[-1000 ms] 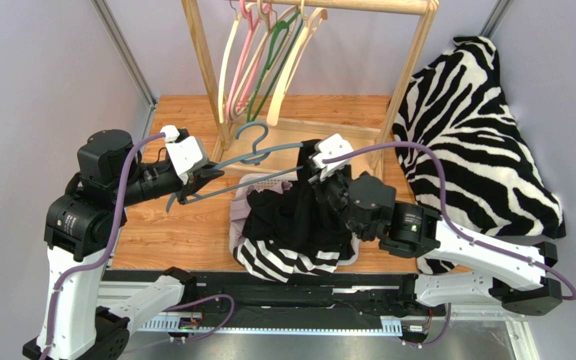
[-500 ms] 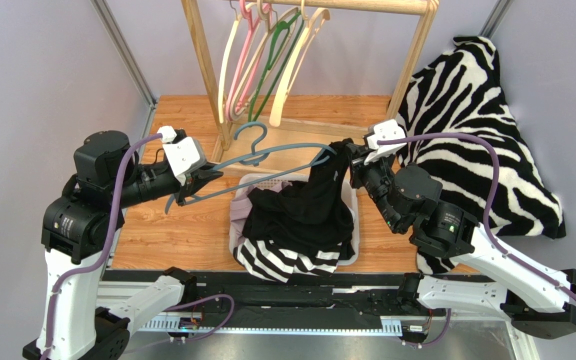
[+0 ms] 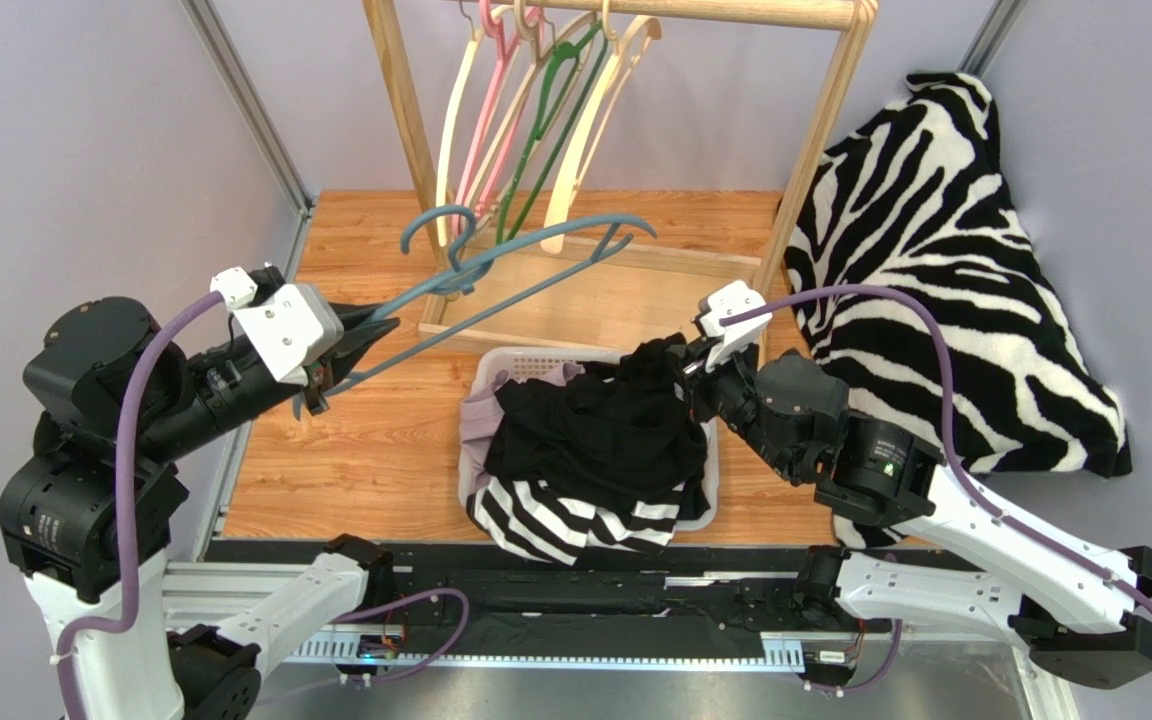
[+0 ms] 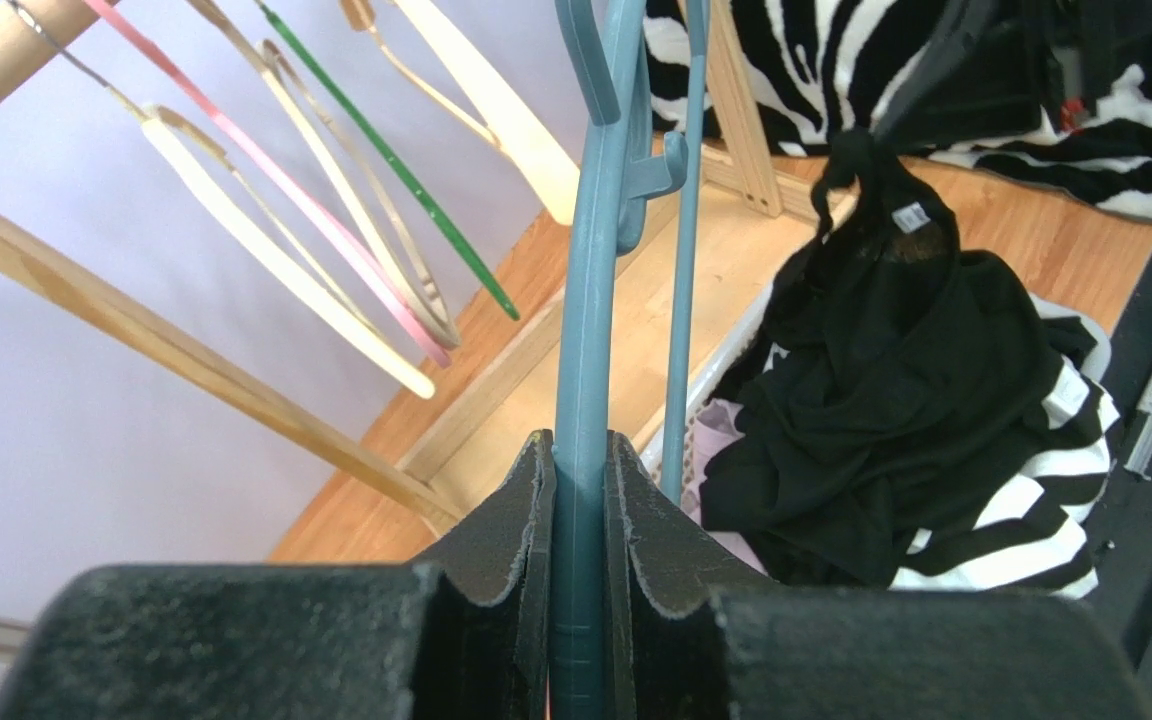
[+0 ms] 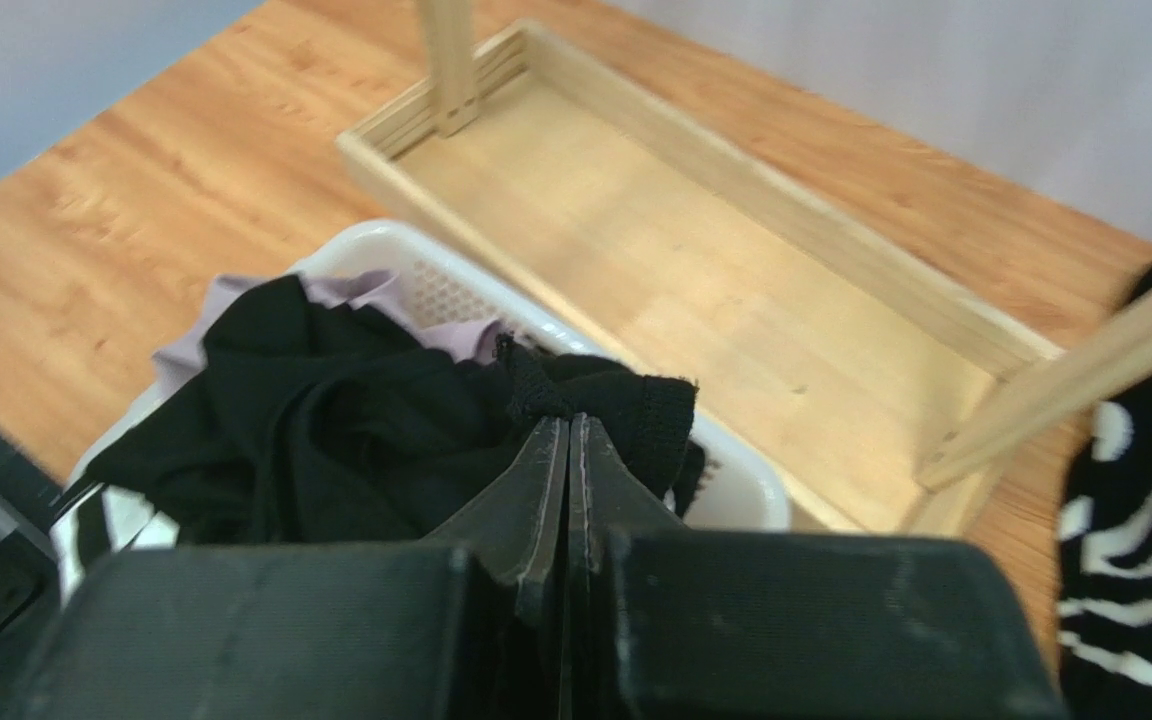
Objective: Remove the tank top from the hanger
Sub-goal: Place the tank top in the bin.
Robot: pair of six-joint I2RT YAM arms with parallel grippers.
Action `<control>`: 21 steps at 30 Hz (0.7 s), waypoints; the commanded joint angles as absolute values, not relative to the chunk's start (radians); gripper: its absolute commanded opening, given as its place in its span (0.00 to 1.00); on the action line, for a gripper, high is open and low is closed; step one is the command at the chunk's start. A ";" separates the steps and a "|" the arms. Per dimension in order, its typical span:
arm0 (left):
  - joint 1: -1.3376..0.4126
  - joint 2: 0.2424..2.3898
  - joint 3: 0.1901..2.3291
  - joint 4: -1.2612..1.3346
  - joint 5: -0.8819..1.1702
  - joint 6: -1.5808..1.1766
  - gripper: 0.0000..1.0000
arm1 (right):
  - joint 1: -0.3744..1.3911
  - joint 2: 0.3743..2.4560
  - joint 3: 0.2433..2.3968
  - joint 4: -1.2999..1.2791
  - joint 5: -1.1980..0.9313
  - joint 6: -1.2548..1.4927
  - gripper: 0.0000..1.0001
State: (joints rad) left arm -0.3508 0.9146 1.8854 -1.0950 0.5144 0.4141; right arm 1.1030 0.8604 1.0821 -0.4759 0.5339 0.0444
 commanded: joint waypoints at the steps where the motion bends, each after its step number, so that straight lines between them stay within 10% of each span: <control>1: -0.334 0.959 1.894 -1.023 0.494 0.350 0.00 | 1.140 0.873 1.066 -0.399 0.284 0.074 0.00; 11: -0.327 0.969 1.896 -1.019 0.528 0.341 0.00 | 1.189 1.057 1.046 -0.250 0.014 0.084 0.00; 21: -0.325 0.971 1.894 -1.029 0.571 0.331 0.00 | 1.169 1.155 0.744 -0.032 0.198 0.235 0.00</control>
